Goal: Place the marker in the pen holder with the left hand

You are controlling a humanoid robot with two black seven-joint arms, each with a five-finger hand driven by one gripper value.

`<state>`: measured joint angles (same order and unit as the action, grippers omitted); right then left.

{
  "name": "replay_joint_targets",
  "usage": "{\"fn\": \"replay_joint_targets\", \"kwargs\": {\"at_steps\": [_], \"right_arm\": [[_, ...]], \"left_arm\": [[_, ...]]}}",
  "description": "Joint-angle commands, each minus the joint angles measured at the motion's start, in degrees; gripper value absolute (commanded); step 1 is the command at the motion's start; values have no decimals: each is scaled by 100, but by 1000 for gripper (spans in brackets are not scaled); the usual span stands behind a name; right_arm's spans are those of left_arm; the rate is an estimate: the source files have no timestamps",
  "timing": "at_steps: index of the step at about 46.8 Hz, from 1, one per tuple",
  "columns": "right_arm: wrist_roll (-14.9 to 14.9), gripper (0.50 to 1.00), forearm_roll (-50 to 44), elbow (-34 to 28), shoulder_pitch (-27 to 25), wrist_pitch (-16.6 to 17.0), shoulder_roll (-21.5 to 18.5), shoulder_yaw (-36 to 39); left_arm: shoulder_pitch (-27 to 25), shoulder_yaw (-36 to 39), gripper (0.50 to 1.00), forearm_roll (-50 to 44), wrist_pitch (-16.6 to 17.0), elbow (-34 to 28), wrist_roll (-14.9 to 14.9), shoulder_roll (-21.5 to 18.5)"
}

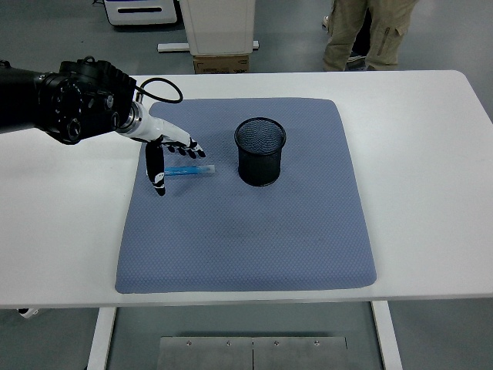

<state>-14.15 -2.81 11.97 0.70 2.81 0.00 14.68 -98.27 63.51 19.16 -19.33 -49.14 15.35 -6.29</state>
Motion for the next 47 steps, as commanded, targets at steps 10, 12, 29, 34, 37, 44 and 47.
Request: {"fn": "replay_joint_targets", "kwargs": {"at_steps": [10,12,29,34,37,44,47], "right_arm": [[0,1000,0,-1,0,0,0,0],[0,1000,0,-1,0,0,0,0],[0,1000,0,-1,0,0,0,0],[0,1000,0,-1,0,0,0,0],[0,1000,0,-1,0,0,0,-8],[0,1000,0,-1,0,0,0,-9],[0,1000,0,-1,0,0,0,0]], "left_arm": [[9,-14,980,44,-9,1,-23,84],[9,-23,962,62,-9,1,-23,101],[9,-225,812,290,-9,1,-23,198],[9,-216,812,290,-9,1,-23,207],[18,-216,812,299,0,1,-23,207],[27,-216,812,519,52,1,-32,198],[27,-216,812,545,96,1,-41,198]]}}
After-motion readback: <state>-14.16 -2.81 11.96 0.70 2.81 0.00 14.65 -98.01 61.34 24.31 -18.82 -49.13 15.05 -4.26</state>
